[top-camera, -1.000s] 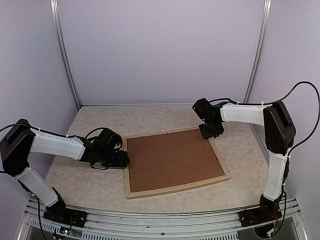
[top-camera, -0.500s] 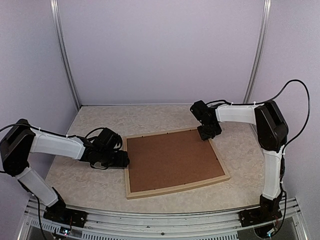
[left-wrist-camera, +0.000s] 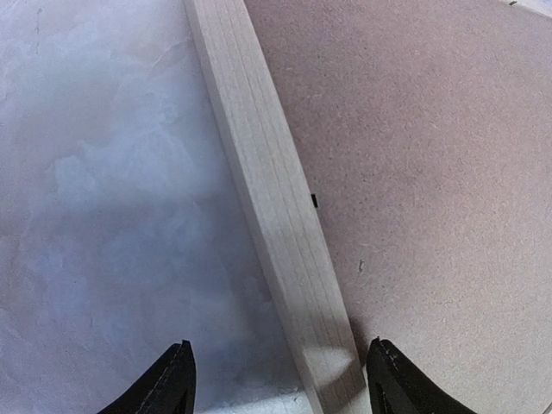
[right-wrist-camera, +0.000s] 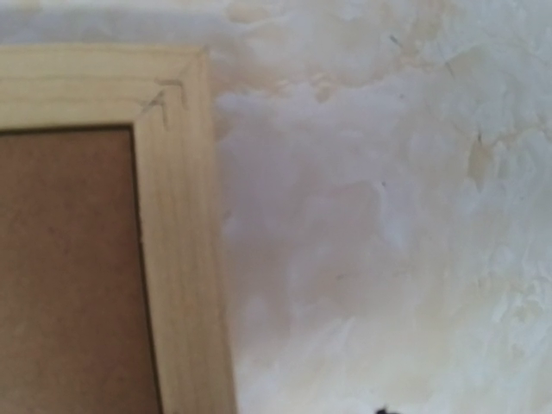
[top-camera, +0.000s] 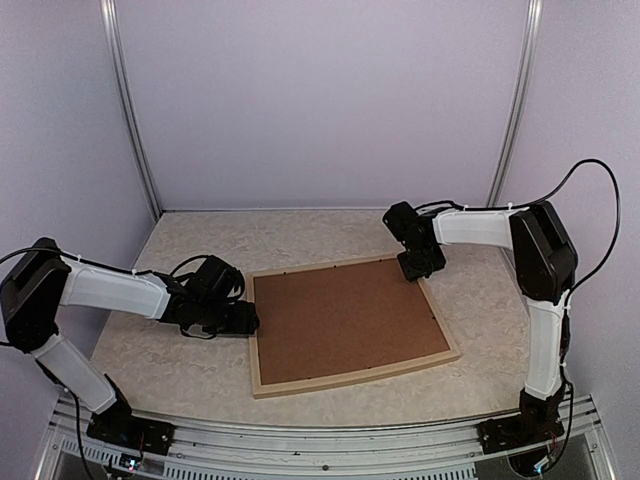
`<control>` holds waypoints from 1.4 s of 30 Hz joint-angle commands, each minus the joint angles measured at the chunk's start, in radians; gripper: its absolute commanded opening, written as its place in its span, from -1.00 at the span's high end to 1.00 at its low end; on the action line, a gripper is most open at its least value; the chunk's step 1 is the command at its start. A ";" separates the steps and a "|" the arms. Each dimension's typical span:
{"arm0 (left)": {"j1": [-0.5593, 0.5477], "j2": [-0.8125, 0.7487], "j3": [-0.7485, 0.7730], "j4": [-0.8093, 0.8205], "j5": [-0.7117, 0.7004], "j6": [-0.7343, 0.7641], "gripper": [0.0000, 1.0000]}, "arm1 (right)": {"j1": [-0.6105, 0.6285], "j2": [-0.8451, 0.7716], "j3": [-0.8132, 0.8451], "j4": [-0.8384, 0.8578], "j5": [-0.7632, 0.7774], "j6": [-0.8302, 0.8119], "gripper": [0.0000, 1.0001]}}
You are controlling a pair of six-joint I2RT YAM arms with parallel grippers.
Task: Put the photo into the frame
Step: Press the fastener onto the backboard.
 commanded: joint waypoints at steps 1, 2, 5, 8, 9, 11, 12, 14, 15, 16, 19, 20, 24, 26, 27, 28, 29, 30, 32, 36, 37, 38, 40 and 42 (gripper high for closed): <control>0.004 -0.014 0.011 -0.006 -0.002 0.013 -0.35 | -0.010 0.013 -0.024 -0.004 -0.006 -0.001 0.03; 0.004 -0.014 0.010 -0.006 -0.002 0.013 -0.35 | -0.010 0.014 -0.025 -0.004 -0.012 0.000 0.03; 0.004 -0.011 0.010 -0.006 -0.002 0.013 -0.36 | -0.010 0.010 -0.033 -0.011 -0.018 0.005 0.04; 0.004 -0.010 0.011 -0.003 -0.001 0.013 -0.36 | -0.010 -0.009 -0.060 -0.011 -0.018 0.013 0.03; 0.004 -0.008 0.011 -0.002 -0.001 0.013 -0.36 | -0.009 -0.016 -0.073 -0.008 -0.017 0.016 0.03; 0.004 -0.006 0.014 0.000 0.002 0.014 -0.36 | -0.009 -0.026 -0.085 -0.008 -0.013 0.018 0.04; 0.003 -0.004 0.014 -0.001 0.002 0.014 -0.36 | -0.009 -0.031 -0.088 -0.009 -0.014 0.018 0.04; 0.003 -0.002 0.016 -0.001 0.003 0.014 -0.36 | -0.009 -0.031 -0.094 -0.011 -0.012 0.017 0.04; 0.003 -0.002 0.016 -0.001 0.003 0.014 -0.36 | -0.008 -0.029 -0.096 -0.011 -0.010 0.018 0.04; 0.003 -0.002 0.015 -0.003 0.002 0.014 -0.36 | -0.006 -0.028 -0.098 -0.012 -0.010 0.019 0.04; 0.003 -0.005 0.014 -0.003 0.001 0.013 -0.36 | 0.004 -0.021 -0.106 -0.017 0.000 0.025 0.05; 0.003 -0.005 0.014 -0.004 0.001 0.013 -0.36 | 0.007 -0.021 -0.108 -0.021 0.004 0.028 0.04; 0.003 -0.005 0.014 -0.006 0.000 0.013 -0.36 | 0.027 -0.020 -0.126 -0.030 0.020 0.047 0.05; 0.003 -0.005 0.016 -0.006 -0.001 0.013 -0.36 | 0.041 -0.020 -0.137 -0.035 0.024 0.061 0.04; 0.002 -0.005 0.016 -0.006 -0.001 0.013 -0.36 | 0.048 -0.018 -0.145 -0.037 0.027 0.068 0.05; 0.003 -0.005 0.016 -0.005 0.000 0.013 -0.36 | 0.054 -0.017 -0.151 -0.038 0.027 0.074 0.05; 0.003 -0.004 0.016 -0.004 -0.001 0.014 -0.36 | 0.061 -0.013 -0.155 -0.038 0.026 0.082 0.05; 0.003 -0.004 0.015 -0.004 0.000 0.014 -0.36 | 0.068 -0.010 -0.158 -0.040 0.027 0.089 0.04; 0.003 -0.001 0.013 -0.004 -0.001 0.014 -0.36 | 0.081 0.003 -0.159 -0.043 0.027 0.102 0.04; 0.003 -0.002 0.010 -0.005 -0.001 0.015 -0.36 | 0.105 0.033 -0.156 -0.041 0.021 0.120 0.05; 0.003 -0.003 0.009 -0.006 -0.001 0.013 -0.36 | 0.109 0.041 -0.153 -0.042 0.020 0.123 0.05; 0.002 -0.005 0.008 -0.006 -0.002 0.013 -0.36 | 0.116 0.047 -0.150 -0.042 0.018 0.126 0.05; 0.003 -0.008 0.008 -0.006 -0.004 0.013 -0.36 | 0.129 0.064 -0.140 -0.040 0.012 0.131 0.05; 0.004 -0.009 0.008 -0.007 -0.005 0.014 -0.36 | 0.137 0.077 -0.134 -0.039 0.005 0.135 0.04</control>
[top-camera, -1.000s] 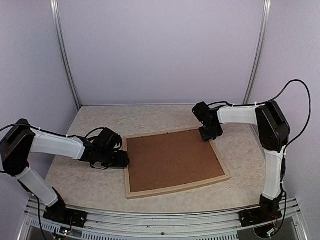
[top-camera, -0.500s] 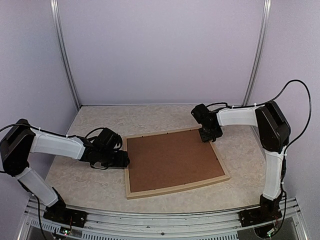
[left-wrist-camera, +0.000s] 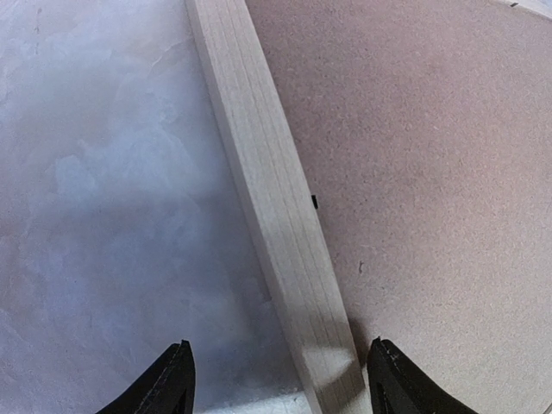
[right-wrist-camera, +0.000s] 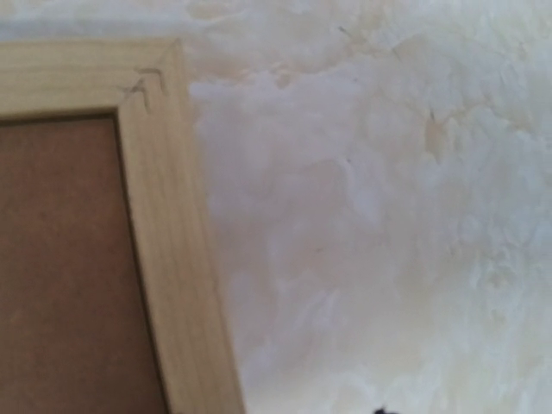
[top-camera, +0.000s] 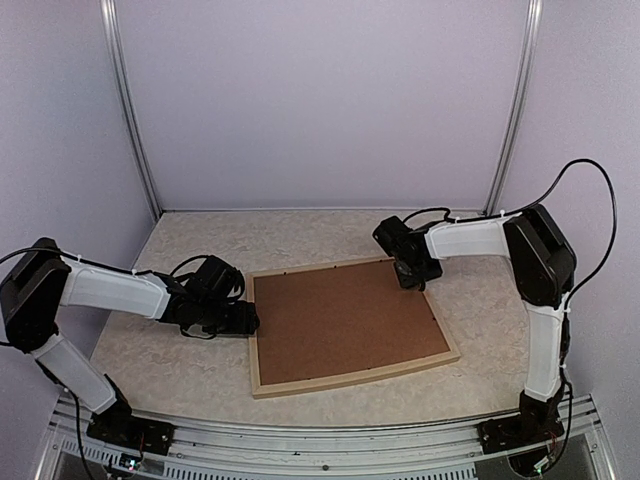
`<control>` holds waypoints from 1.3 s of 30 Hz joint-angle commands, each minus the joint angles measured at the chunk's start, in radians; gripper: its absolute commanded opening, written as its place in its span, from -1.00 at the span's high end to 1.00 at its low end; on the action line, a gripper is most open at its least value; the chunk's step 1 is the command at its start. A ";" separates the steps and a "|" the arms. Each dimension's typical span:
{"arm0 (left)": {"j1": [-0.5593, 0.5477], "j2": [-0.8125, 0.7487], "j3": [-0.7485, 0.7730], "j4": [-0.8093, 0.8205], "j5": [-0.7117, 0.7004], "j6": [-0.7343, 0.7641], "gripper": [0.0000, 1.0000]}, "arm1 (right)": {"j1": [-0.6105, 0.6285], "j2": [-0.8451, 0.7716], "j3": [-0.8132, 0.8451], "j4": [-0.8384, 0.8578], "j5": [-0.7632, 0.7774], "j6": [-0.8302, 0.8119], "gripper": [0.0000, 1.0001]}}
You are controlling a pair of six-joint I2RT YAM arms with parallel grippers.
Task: Put the photo into the frame
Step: Press the fastener onto the backboard.
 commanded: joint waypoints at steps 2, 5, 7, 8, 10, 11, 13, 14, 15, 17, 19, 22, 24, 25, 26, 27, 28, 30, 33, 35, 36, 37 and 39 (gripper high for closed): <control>0.004 -0.008 0.009 -0.007 -0.005 0.014 -0.36 | 0.064 0.103 -0.021 -0.113 -0.152 0.025 0.05; 0.004 -0.009 0.008 -0.007 -0.005 0.014 -0.36 | 0.072 0.119 -0.013 -0.102 -0.161 0.021 0.04; 0.004 -0.008 0.008 -0.009 -0.004 0.015 -0.36 | 0.074 0.130 -0.007 -0.099 -0.169 0.020 0.05; 0.004 -0.008 0.008 -0.010 -0.005 0.016 -0.36 | 0.077 0.135 -0.003 -0.093 -0.171 0.017 0.05; 0.004 -0.009 0.007 -0.011 -0.007 0.014 -0.36 | 0.081 0.145 0.004 -0.086 -0.178 0.007 0.05; 0.004 -0.009 0.007 -0.010 -0.006 0.014 -0.36 | 0.082 0.151 0.009 -0.084 -0.182 0.004 0.05; 0.004 -0.010 0.007 -0.011 -0.007 0.013 -0.36 | 0.087 0.161 0.015 -0.074 -0.195 -0.002 0.05; 0.004 -0.010 0.007 -0.011 -0.007 0.013 -0.36 | 0.091 0.165 0.018 -0.068 -0.203 -0.005 0.05; 0.004 -0.010 0.007 -0.012 -0.008 0.013 -0.36 | 0.094 0.169 0.020 -0.063 -0.208 -0.007 0.05; 0.004 -0.009 0.007 -0.013 -0.009 0.013 -0.37 | 0.102 0.179 0.023 -0.063 -0.214 -0.006 0.05; 0.004 -0.008 0.007 -0.015 -0.009 0.013 -0.37 | 0.108 0.186 0.019 -0.062 -0.219 -0.002 0.05; 0.004 -0.011 0.007 -0.015 -0.010 0.013 -0.37 | 0.123 0.192 0.009 -0.048 -0.224 -0.002 0.05; 0.003 -0.010 0.007 -0.015 -0.010 0.013 -0.37 | 0.136 0.202 0.015 -0.049 -0.220 -0.004 0.05; 0.004 -0.010 0.008 -0.015 -0.008 0.013 -0.37 | 0.141 0.208 0.018 -0.051 -0.217 -0.003 0.05; 0.004 -0.010 0.008 -0.017 -0.008 0.013 -0.37 | 0.145 0.214 0.023 -0.050 -0.216 -0.003 0.05; 0.004 -0.010 0.010 -0.018 -0.008 0.013 -0.37 | 0.148 0.219 0.028 -0.051 -0.215 -0.004 0.05; 0.004 -0.011 0.009 -0.020 -0.010 0.013 -0.37 | 0.155 0.222 0.032 -0.052 -0.210 -0.004 0.05; 0.004 -0.016 0.007 -0.022 -0.013 0.012 -0.37 | 0.168 0.226 0.045 -0.062 -0.190 -0.004 0.04; 0.004 -0.020 0.008 -0.027 -0.017 0.011 -0.37 | 0.180 0.221 0.072 -0.093 -0.161 0.006 0.04; 0.004 -0.021 0.010 -0.030 -0.019 0.013 -0.37 | 0.182 0.195 0.076 -0.108 -0.142 0.011 0.04; 0.005 -0.021 0.012 -0.033 -0.021 0.013 -0.37 | 0.182 0.174 0.074 -0.112 -0.133 0.011 0.04; 0.006 -0.020 0.015 -0.037 -0.024 0.014 -0.37 | 0.181 0.150 0.074 -0.114 -0.124 0.010 0.03; 0.008 -0.020 0.020 -0.047 -0.031 0.017 -0.37 | 0.171 0.091 0.070 -0.115 -0.122 0.005 0.02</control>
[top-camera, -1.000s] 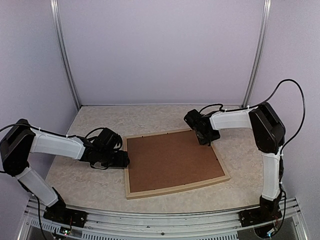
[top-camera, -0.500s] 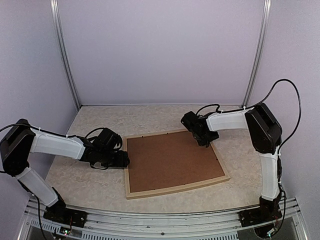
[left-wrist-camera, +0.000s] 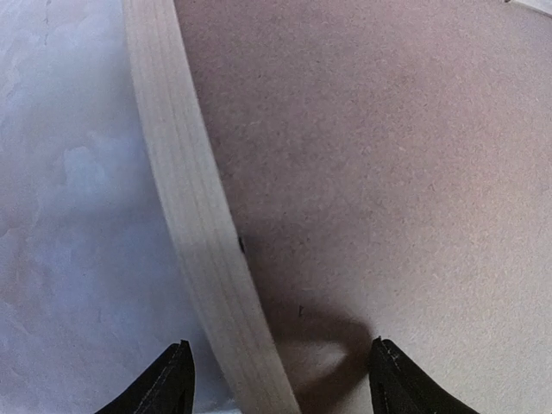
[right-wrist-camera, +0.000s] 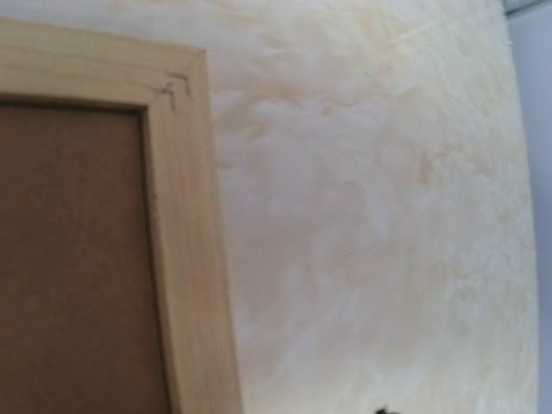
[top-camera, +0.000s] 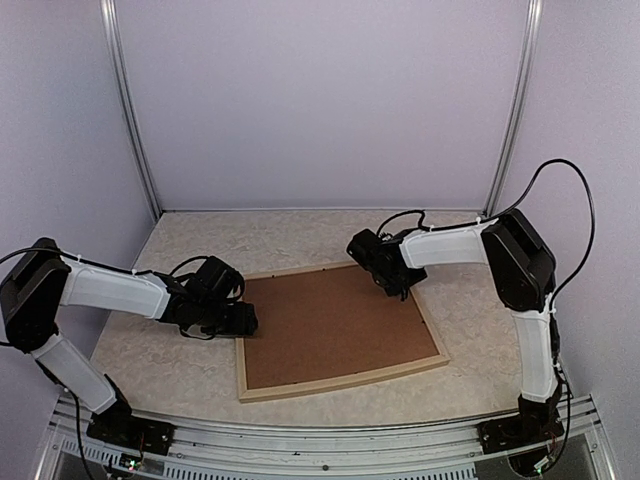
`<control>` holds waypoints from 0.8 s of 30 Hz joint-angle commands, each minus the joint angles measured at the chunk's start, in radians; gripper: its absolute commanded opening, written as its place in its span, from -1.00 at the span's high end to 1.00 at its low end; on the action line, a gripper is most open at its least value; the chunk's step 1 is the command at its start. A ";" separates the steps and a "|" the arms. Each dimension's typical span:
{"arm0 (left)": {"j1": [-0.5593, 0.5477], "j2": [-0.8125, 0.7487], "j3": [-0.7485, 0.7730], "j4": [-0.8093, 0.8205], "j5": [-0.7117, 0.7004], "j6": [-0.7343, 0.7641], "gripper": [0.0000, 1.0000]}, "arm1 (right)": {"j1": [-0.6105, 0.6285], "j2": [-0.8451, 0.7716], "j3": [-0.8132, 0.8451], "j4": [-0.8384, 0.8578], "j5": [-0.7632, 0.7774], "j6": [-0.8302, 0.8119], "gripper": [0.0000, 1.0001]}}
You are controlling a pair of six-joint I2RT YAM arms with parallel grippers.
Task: Put the photo into the frame
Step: Press the fastener onto the backboard.
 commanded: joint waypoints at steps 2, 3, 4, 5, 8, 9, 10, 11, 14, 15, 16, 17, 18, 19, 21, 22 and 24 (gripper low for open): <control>0.015 -0.024 0.026 -0.037 -0.029 0.021 -0.38 | 0.032 -0.079 -0.046 -0.030 -0.316 0.003 0.00; 0.019 -0.028 0.027 -0.041 -0.033 0.022 -0.38 | 0.020 -0.108 -0.054 -0.025 -0.329 0.000 0.00; 0.024 -0.033 0.029 -0.045 -0.034 0.023 -0.38 | 0.005 -0.139 -0.064 -0.022 -0.340 -0.005 -0.01; 0.029 -0.042 0.032 -0.051 -0.038 0.025 -0.39 | -0.010 -0.169 -0.074 -0.015 -0.356 -0.007 -0.01; 0.048 -0.064 0.044 -0.072 -0.057 0.033 -0.43 | -0.056 -0.253 -0.122 0.024 -0.425 -0.023 -0.03; 0.054 -0.069 0.048 -0.080 -0.063 0.036 -0.44 | -0.071 -0.280 -0.142 0.042 -0.450 -0.028 -0.03; 0.060 -0.075 0.052 -0.086 -0.070 0.039 -0.46 | -0.089 -0.299 -0.164 0.060 -0.482 -0.030 -0.04; 0.068 -0.080 0.055 -0.091 -0.075 0.043 -0.47 | -0.107 -0.316 -0.185 0.084 -0.514 -0.036 -0.04; 0.092 -0.091 0.069 -0.108 -0.083 0.053 -0.50 | -0.164 -0.350 -0.267 0.145 -0.620 -0.051 -0.04; 0.101 -0.091 0.073 -0.115 -0.087 0.056 -0.50 | -0.183 -0.359 -0.296 0.175 -0.666 -0.055 -0.04; 0.104 -0.091 0.076 -0.121 -0.092 0.058 -0.51 | -0.203 -0.367 -0.321 0.203 -0.714 -0.058 -0.03; 0.111 -0.092 0.079 -0.126 -0.095 0.059 -0.51 | -0.219 -0.373 -0.345 0.227 -0.759 -0.059 -0.02; 0.116 -0.093 0.080 -0.129 -0.097 0.060 -0.51 | -0.233 -0.377 -0.366 0.251 -0.802 -0.060 -0.01; 0.120 -0.095 0.080 -0.132 -0.097 0.060 -0.51 | -0.245 -0.379 -0.384 0.271 -0.839 -0.061 0.00; 0.126 -0.096 0.081 -0.134 -0.099 0.060 -0.51 | -0.262 -0.380 -0.413 0.303 -0.909 -0.062 0.02; 0.126 -0.095 0.083 -0.135 -0.099 0.060 -0.51 | -0.267 -0.381 -0.427 0.316 -0.933 -0.061 0.03; 0.128 -0.091 0.084 -0.135 -0.099 0.060 -0.52 | -0.278 -0.388 -0.453 0.343 -0.974 -0.055 0.03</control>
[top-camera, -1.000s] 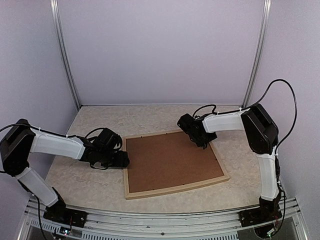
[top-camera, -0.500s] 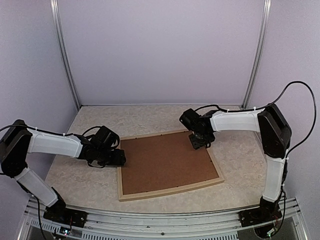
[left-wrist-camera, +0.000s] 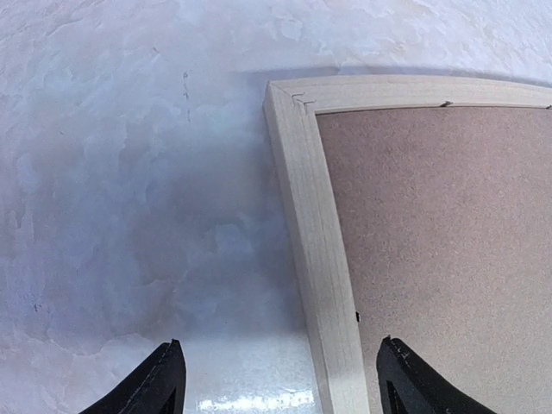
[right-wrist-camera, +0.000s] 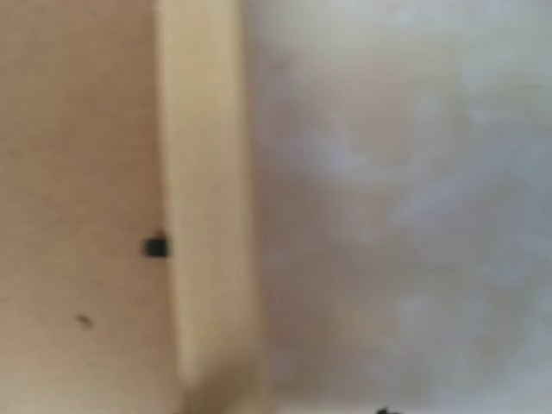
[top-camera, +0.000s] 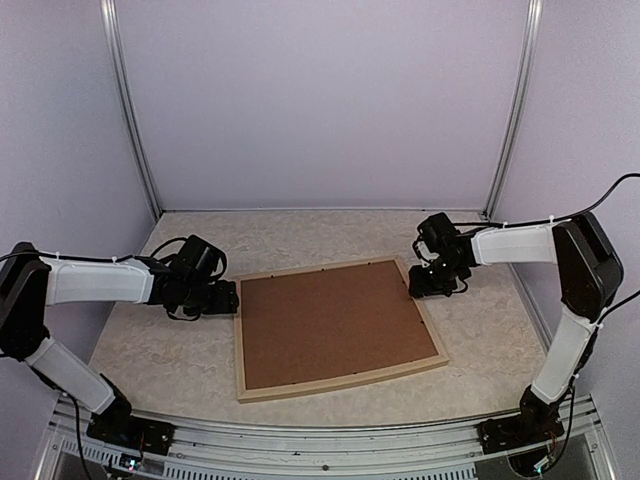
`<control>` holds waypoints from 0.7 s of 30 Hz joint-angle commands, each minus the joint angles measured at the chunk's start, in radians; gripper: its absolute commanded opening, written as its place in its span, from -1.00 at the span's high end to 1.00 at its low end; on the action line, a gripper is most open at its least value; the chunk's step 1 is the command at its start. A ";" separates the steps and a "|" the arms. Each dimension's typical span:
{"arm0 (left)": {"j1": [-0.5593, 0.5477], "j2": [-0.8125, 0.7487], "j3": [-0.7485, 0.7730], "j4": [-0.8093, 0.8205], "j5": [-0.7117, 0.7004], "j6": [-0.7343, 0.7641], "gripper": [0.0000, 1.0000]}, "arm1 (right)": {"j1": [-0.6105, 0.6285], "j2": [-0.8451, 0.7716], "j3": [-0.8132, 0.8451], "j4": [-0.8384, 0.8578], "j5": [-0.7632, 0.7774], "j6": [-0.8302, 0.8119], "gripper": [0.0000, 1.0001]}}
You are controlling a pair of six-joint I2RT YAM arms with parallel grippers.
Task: Put the photo into the frame
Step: Press the fastener onto the backboard.
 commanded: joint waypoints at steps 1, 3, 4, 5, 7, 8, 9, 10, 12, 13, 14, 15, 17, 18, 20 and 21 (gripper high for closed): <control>0.007 -0.011 0.022 -0.020 -0.015 0.016 -0.52 | -0.021 -0.016 -0.063 0.100 -0.193 -0.003 0.04; 0.008 -0.001 0.021 -0.017 -0.016 0.017 -0.52 | -0.027 -0.019 -0.080 0.115 -0.212 0.003 0.05; 0.008 0.005 0.019 -0.015 -0.017 0.018 -0.52 | -0.030 -0.019 -0.086 0.119 -0.216 0.004 0.06; 0.008 0.012 0.019 -0.013 -0.016 0.019 -0.52 | -0.029 -0.022 -0.094 0.123 -0.218 0.008 0.07; 0.011 0.021 0.016 -0.009 -0.016 0.021 -0.52 | -0.031 -0.024 -0.109 0.132 -0.221 0.014 0.12; 0.014 0.025 0.016 -0.006 -0.014 0.021 -0.52 | -0.033 -0.026 -0.115 0.134 -0.220 0.019 0.16; 0.016 0.034 0.017 -0.005 -0.009 0.022 -0.52 | -0.033 -0.029 -0.124 0.136 -0.219 0.025 0.22; 0.019 0.040 0.018 -0.004 -0.002 0.023 -0.52 | -0.035 -0.035 -0.140 0.139 -0.214 0.032 0.30; 0.023 0.053 0.025 -0.005 0.010 0.027 -0.51 | -0.037 -0.057 -0.167 0.144 -0.192 0.052 0.45; 0.024 0.063 0.030 -0.005 0.013 0.029 -0.51 | -0.037 -0.073 -0.184 0.146 -0.179 0.062 0.50; 0.026 0.070 0.035 -0.007 0.014 0.030 -0.50 | -0.037 -0.091 -0.204 0.148 -0.168 0.077 0.55; 0.027 0.076 0.039 -0.007 0.018 0.032 -0.49 | -0.037 -0.110 -0.227 0.155 -0.163 0.090 0.58; 0.033 0.084 0.049 -0.004 0.024 0.035 -0.45 | -0.036 -0.149 -0.277 0.169 -0.161 0.118 0.63; 0.039 0.085 0.053 -0.002 0.031 0.037 -0.43 | -0.036 -0.171 -0.303 0.178 -0.168 0.132 0.64; 0.045 0.089 0.063 0.002 0.049 0.044 -0.38 | -0.035 -0.209 -0.360 0.202 -0.185 0.165 0.67; 0.046 0.093 0.069 -0.002 0.053 0.048 -0.35 | -0.033 -0.227 -0.387 0.216 -0.195 0.180 0.68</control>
